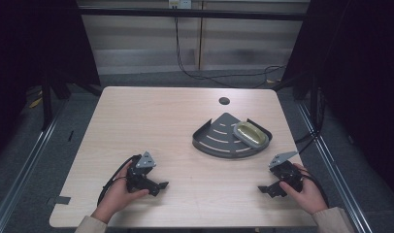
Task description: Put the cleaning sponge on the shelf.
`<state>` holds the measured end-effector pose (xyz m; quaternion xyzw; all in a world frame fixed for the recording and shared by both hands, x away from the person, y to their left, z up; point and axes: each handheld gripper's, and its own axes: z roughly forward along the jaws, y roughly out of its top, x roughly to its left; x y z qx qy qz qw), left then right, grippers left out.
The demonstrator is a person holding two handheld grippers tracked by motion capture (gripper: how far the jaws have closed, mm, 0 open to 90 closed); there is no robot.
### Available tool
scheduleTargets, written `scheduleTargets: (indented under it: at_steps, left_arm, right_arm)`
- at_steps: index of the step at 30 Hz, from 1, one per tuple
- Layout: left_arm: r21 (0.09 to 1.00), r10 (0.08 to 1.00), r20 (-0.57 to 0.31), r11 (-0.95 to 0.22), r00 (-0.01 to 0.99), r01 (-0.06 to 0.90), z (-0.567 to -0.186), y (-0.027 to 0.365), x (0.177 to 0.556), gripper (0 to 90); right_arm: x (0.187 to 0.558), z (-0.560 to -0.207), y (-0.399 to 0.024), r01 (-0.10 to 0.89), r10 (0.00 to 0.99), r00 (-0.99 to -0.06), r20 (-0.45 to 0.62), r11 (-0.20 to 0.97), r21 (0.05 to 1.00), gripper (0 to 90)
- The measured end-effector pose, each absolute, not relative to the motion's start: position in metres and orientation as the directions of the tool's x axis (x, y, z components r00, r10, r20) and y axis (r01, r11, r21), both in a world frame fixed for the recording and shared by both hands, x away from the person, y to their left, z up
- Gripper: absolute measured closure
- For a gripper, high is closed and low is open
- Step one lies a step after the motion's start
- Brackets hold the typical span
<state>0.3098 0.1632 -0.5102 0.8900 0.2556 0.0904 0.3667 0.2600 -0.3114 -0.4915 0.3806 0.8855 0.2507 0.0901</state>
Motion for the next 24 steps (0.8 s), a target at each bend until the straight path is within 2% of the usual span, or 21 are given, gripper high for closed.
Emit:
scheduleTargets:
  at_steps: [11,24]
  left_arm:
    - [0.699,0.522,-0.027,-0.600,0.853,0.389,-0.510,0.163,0.310,0.0]
    - [0.699,0.518,-0.026,-0.602,0.855,0.386,-0.510,0.163,0.310,0.0]
  right_arm:
    - [0.250,-0.505,-0.319,0.571,0.753,-0.658,0.025,0.477,0.668,11.4]
    - [0.246,-0.509,-0.321,0.554,0.762,-0.647,0.031,0.442,0.705,11.4]
